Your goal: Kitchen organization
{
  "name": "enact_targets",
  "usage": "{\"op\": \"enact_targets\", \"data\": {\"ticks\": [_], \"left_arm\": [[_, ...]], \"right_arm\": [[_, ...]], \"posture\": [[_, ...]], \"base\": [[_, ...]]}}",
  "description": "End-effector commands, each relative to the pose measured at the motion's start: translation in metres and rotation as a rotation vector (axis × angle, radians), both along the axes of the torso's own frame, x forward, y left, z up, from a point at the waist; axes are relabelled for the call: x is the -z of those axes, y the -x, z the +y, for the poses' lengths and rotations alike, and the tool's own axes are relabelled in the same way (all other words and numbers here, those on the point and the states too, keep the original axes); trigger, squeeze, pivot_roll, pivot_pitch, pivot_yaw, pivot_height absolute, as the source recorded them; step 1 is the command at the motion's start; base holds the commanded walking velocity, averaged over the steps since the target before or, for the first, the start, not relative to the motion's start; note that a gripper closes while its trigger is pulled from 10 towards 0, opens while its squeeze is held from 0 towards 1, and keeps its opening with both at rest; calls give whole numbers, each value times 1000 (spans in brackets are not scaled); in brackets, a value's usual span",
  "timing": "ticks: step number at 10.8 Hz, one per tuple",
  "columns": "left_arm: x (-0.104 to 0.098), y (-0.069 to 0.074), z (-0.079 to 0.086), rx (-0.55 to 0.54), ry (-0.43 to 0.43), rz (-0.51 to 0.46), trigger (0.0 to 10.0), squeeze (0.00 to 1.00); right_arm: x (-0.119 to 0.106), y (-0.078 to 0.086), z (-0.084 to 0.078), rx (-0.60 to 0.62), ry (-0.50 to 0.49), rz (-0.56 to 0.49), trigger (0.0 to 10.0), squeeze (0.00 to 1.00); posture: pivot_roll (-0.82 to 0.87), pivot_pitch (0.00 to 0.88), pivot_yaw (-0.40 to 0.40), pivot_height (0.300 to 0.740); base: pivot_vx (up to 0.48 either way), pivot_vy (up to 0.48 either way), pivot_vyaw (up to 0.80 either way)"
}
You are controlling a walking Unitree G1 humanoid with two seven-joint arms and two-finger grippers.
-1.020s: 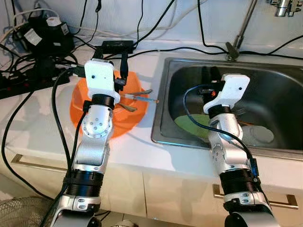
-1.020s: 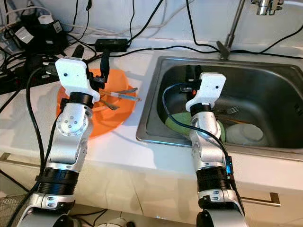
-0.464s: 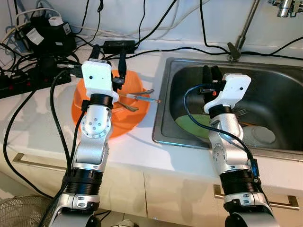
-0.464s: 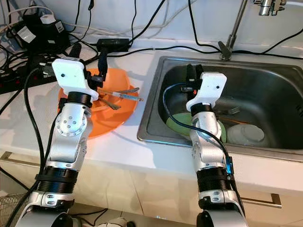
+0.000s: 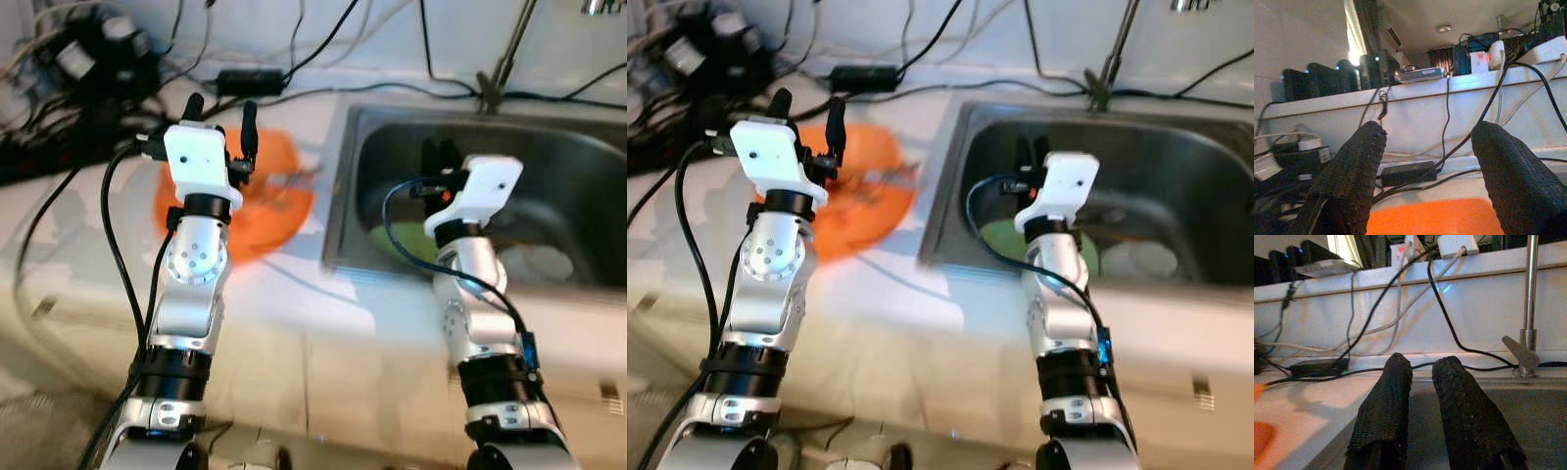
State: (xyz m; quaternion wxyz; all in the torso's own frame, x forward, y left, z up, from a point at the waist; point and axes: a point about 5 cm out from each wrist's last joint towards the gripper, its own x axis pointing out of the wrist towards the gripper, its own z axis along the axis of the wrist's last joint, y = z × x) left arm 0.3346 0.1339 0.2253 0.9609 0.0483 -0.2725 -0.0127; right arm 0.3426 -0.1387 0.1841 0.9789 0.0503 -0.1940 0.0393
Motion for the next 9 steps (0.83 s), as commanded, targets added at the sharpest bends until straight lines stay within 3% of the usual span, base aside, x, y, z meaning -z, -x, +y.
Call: {"op": "enact_targets", "data": {"ticks": [1, 4, 7, 9], "left_arm": [[-4, -1, 0, 2, 6, -16, 10000, 0], [-5, 0, 0, 4, 8, -23, 10000, 0], [-6, -1, 0, 1, 6, -10, 10000, 0], [7, 2, -1, 22, -4, 35, 10000, 0]], "right_arm": [[-1, 1, 1, 0, -2, -4, 10000, 0], [0, 2, 1, 0, -2, -2, 10000, 0], [2, 3, 1, 1, -1, 3, 10000, 0], [4, 4, 0, 5, 2, 11, 10000, 0]], "posture": [[113, 3, 63, 740], [115, 4, 62, 740], [106, 8, 67, 740], [93, 10, 72, 740]], "base": [[-319, 0, 0], [-280, 0, 0], [0, 0, 0], [0, 0, 0]]}}
